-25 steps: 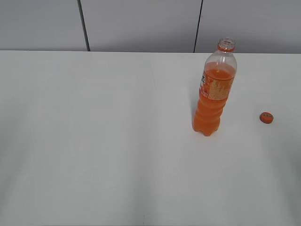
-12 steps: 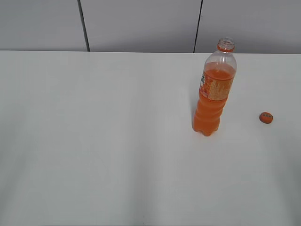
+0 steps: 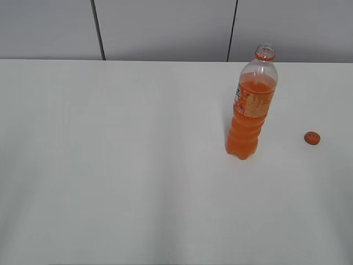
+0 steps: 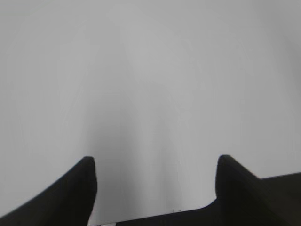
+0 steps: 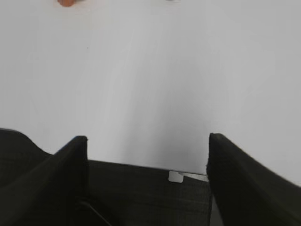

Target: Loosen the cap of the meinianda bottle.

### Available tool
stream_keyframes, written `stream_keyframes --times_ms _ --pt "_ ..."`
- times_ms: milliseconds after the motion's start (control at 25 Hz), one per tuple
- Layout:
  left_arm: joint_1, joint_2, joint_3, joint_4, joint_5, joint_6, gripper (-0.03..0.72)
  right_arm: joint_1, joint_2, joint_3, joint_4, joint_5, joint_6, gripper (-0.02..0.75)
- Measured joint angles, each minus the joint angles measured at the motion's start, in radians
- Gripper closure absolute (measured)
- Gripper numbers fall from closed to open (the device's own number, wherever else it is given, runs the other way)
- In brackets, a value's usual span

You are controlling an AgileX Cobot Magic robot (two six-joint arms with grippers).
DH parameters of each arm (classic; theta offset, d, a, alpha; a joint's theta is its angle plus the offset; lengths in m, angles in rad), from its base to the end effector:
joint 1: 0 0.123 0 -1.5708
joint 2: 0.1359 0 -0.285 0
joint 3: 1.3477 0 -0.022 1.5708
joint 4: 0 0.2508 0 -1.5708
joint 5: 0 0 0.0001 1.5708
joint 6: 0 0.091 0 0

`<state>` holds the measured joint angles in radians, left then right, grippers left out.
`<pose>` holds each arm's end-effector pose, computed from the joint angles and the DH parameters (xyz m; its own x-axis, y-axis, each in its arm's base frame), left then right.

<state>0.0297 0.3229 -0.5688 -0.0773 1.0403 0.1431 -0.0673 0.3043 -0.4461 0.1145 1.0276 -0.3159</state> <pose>0.0435 -0.0048 0.2930 -0.6427 0.0845 -0.7614 0.0882 0.9955 0.0360 0.0452 0.0059 0.2580 -0.6891 -0.2066 -0.6946 -0.1822 0.9771 -0.1100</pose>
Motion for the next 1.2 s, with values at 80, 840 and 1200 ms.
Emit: stream_keyframes --times_ms 80,840,1200 --pt "0.000 -0.047 0.000 0.000 0.000 0.000 0.205 0.000 -0.037 0.000 -0.007 0.000 0.000 0.150" --pt "0.000 -0.330 0.000 -0.004 0.001 -0.001 0.206 0.000 -0.312 0.002 -0.032 -0.001 0.018 0.151" --pt "0.000 -0.331 0.000 -0.005 0.001 -0.001 0.206 0.001 -0.312 0.002 -0.035 -0.002 0.025 0.150"
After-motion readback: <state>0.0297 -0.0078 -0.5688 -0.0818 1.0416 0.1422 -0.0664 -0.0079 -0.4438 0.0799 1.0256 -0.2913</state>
